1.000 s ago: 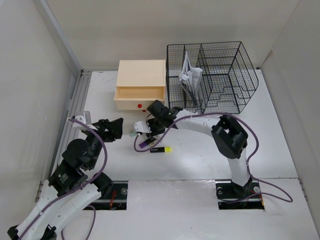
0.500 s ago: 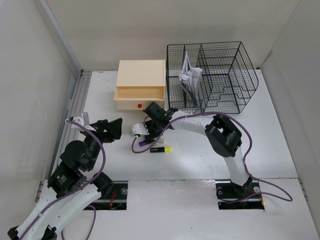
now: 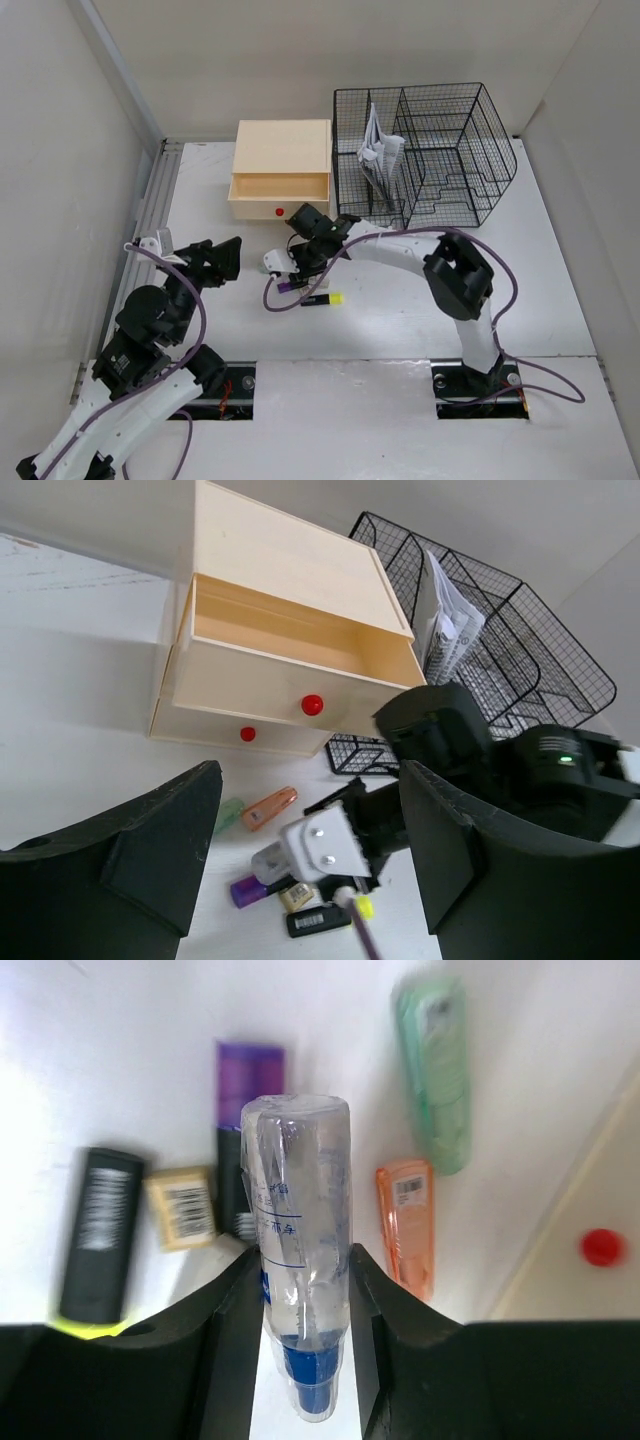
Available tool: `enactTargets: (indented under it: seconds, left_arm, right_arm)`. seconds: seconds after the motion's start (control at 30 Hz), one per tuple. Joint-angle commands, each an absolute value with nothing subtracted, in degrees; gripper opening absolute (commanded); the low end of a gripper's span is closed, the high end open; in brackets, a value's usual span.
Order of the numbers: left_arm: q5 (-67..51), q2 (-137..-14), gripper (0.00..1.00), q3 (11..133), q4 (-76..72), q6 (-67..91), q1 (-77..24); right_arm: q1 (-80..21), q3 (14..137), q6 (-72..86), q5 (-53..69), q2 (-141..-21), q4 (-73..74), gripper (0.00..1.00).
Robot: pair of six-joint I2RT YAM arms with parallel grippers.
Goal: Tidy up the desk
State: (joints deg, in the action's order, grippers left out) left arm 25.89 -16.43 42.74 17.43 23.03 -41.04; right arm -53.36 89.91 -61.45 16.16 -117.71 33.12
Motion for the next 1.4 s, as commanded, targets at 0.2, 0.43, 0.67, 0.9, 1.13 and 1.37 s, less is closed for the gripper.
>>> enactTargets:
  seconds: [0.2,0.43,0.67,0.9,1.13,1.37]
  left_arm:
    - [29.26,-12.22,0.70,42.10,15.38,23.82,-40.78]
    - [29.27,-12.74,0.70,42.10,15.38,23.82,-40.78]
    - [27.52,-14.33,0.71,42.10,14.85,23.82,-40.25]
    - [26.98,-14.85,0.71,42.10,14.33,23.82,-39.73]
    - [26.98,-14.85,0.71,42.10,14.33,23.30,-39.73]
    - [26.98,-14.85,0.71,42.10,14.33,23.29,-39.73]
  right_arm:
    - [-55.11,93.25,-55.91,25.67,-98.19,32.01,0.04]
    - [-54.59,92.64,-45.27,13.21,-96.33,19.87,0.04]
    - [-54.05,95.44,-40.69,0.90,-98.17,13.36,0.02]
    - [-52.91,100.46,-40.69,-2.99,-99.84,12.83,0.02]
    - [-52.91,104.50,-41.31,-4.83,-100.46,14.15,0.02]
    - [-52.91,105.12,-43.85,-7.21,-103.00,14.24,0.04]
